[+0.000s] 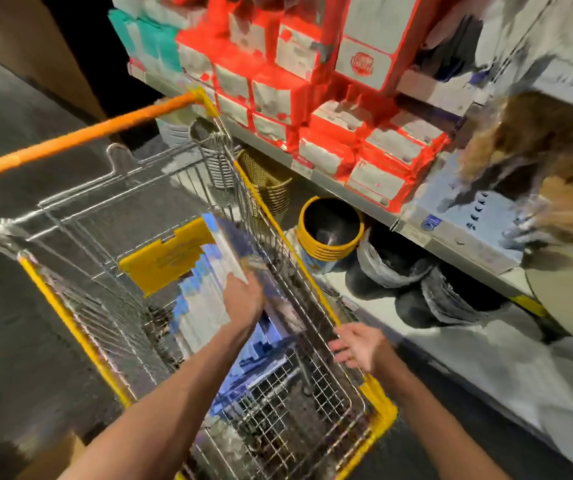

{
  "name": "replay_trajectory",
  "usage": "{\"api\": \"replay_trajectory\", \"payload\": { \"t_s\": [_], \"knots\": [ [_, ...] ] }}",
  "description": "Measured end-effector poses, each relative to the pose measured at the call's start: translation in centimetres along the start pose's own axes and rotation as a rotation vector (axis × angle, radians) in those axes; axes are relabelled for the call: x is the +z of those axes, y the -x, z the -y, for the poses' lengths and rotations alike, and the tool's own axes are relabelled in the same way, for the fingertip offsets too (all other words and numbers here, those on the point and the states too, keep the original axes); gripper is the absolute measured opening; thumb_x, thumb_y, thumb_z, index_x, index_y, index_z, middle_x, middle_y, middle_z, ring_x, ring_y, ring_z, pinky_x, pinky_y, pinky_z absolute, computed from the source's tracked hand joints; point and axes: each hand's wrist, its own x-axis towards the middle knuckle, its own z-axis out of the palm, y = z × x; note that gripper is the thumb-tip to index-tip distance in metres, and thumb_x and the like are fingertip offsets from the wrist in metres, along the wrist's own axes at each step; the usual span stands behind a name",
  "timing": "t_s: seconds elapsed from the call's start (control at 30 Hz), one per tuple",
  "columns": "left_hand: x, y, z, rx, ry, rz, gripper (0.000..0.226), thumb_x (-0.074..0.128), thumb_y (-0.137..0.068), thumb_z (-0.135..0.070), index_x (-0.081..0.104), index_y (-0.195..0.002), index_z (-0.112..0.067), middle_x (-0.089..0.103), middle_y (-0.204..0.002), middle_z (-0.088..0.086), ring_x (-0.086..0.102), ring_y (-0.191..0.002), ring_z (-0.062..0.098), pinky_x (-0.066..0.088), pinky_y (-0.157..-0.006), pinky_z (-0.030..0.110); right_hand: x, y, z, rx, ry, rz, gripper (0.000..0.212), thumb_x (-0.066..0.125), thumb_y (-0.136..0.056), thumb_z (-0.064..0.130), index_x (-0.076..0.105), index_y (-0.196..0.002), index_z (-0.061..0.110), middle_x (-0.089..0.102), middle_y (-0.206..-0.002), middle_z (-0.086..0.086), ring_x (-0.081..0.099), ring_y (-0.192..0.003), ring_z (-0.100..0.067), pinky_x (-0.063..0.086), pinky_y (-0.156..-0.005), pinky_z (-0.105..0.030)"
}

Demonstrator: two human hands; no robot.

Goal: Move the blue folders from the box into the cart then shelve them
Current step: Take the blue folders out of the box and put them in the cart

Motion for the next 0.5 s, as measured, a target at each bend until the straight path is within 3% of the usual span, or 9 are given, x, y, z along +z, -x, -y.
{"api": "replay_trajectory", "payload": {
  "t_s": [0.13, 0.3, 0.4, 0.5],
  "knots": [
    [1.9, -3.4, 0.0, -0.025, -0.044, 0.083, 0.058, 0.044, -0.106, -0.027, 0.033, -0.145, 0.015, 0.065, -0.115, 0.03, 0.06, -0.112, 0.045, 0.045, -0.09, 0.045, 2.6, -0.3, 0.2, 0.003, 0.003, 0.02, 0.012, 0.055, -0.102, 0.026, 0.063, -0.107, 0.019, 0.075, -0.088, 0.0, 0.07, -0.07, -0.014, 0.048, -0.058, -0.021],
    [3.1, -5.9, 0.0, -0.095, -0.092, 0.209, 0.063, 0.045, -0.105, -0.023, 0.017, -0.15, 0.012, 0.059, -0.129, 0.029, 0.057, -0.118, 0.045, 0.046, -0.095, 0.045, 4.3, 0.9, 0.6, 0.02, 0.062, 0.006, 0.02, 0.052, -0.103, 0.033, 0.065, -0.112, 0.021, 0.076, -0.095, 0.003, 0.073, -0.076, -0.012, 0.049, -0.063, -0.022],
    [2.6, -6.5, 0.1, -0.063, -0.15, 0.267, 0.058, 0.048, -0.101, -0.017, 0.022, -0.147, 0.007, 0.066, -0.112, 0.023, 0.063, -0.102, 0.041, 0.052, -0.084, 0.047, 4.5, 1.1, 0.7, 0.006, 0.113, -0.029, 0.02, 0.051, -0.103, 0.032, 0.065, -0.112, 0.021, 0.075, -0.096, 0.003, 0.072, -0.076, -0.01, 0.049, -0.06, -0.02],
    [1.6, -5.8, 0.4, 0.044, -0.148, 0.291, 0.059, 0.05, -0.097, -0.009, 0.025, -0.15, -0.003, 0.063, -0.091, 0.012, 0.062, -0.089, 0.036, 0.049, -0.074, 0.043, 4.8, 1.0, 0.8, 0.013, 0.167, -0.047, 0.021, 0.053, -0.102, 0.036, 0.067, -0.11, 0.022, 0.074, -0.098, 0.001, 0.069, -0.078, -0.014, 0.048, -0.058, -0.021]
  ]
}}
